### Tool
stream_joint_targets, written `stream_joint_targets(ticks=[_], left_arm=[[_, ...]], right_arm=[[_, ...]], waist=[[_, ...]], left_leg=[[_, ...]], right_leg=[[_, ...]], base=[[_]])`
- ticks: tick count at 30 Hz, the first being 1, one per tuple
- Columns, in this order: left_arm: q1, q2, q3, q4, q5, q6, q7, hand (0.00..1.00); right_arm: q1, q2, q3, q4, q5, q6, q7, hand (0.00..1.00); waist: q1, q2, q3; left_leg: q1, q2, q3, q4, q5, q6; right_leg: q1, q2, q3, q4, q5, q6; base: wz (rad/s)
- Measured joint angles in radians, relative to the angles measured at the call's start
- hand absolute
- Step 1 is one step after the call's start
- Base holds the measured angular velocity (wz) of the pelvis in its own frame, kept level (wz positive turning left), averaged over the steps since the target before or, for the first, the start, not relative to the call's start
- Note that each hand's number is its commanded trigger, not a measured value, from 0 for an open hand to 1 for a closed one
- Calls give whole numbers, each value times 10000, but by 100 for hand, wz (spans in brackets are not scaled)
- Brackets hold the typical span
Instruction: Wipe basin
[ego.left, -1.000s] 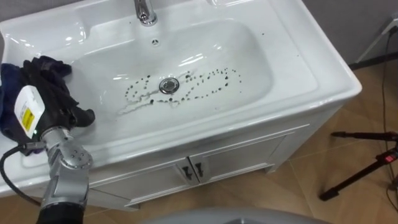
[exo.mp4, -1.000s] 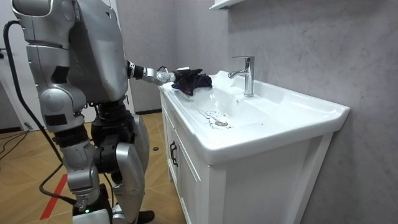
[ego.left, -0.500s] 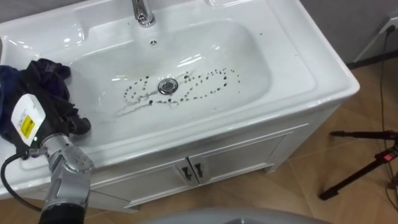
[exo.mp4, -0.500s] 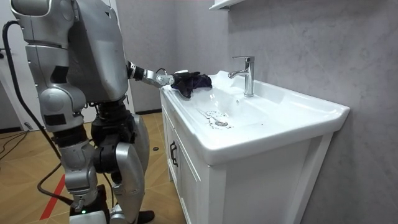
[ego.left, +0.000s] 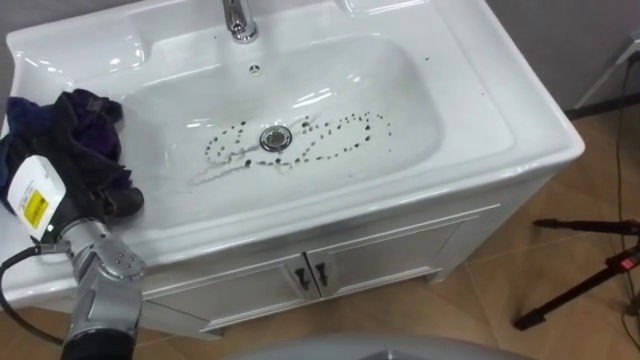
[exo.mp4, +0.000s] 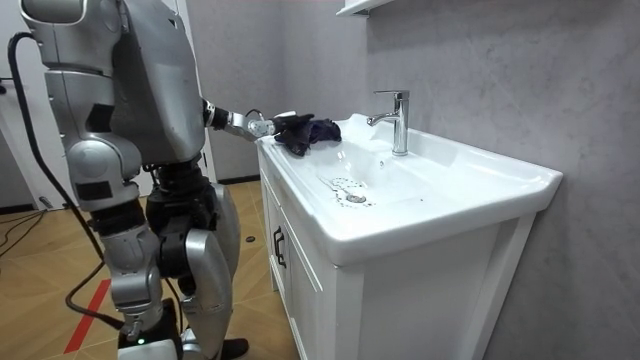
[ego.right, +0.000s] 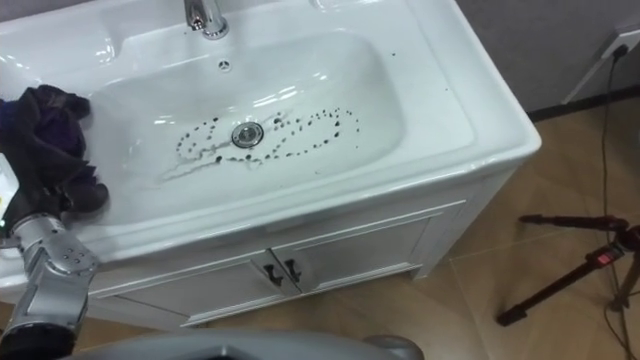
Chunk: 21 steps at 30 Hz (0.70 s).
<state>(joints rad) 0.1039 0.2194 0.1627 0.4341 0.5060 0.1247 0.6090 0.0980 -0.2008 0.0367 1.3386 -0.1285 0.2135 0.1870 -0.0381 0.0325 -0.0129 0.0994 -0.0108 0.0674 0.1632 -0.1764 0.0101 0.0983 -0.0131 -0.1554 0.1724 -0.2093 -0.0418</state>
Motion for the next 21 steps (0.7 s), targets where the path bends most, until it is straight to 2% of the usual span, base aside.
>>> stream_joint_targets(ticks=[7, 13, 21], left_arm=[[-77, 3, 0, 1, -5, -1, 13, 0], [-196, 36, 19, 0, -15, 6, -12, 0], [-191, 35, 36, 26, -37, -3, -102, 0]], right_arm=[[-30, -14, 4, -213, 20, 58, 11, 0], [-8, -16, -10, -219, 6, 54, 9, 0], [-172, -18, -211, -222, -290, 55, -124, 0]], waist=[[-1, 59, -13], [171, 99, -6], [192, 99, 13]], left_leg=[[-146, -9, -169, 0, 0, 0], [-160, -5, -192, 0, 2, -1], [-130, -7, -273, -7, 2, -1]], right_leg=[[-88, -7, -112, 2, 1, -1], [-110, 2, -106, -18, 10, -17], [-104, -2, -105, -19, 12, -20]], base=[[5], [0], [0]])
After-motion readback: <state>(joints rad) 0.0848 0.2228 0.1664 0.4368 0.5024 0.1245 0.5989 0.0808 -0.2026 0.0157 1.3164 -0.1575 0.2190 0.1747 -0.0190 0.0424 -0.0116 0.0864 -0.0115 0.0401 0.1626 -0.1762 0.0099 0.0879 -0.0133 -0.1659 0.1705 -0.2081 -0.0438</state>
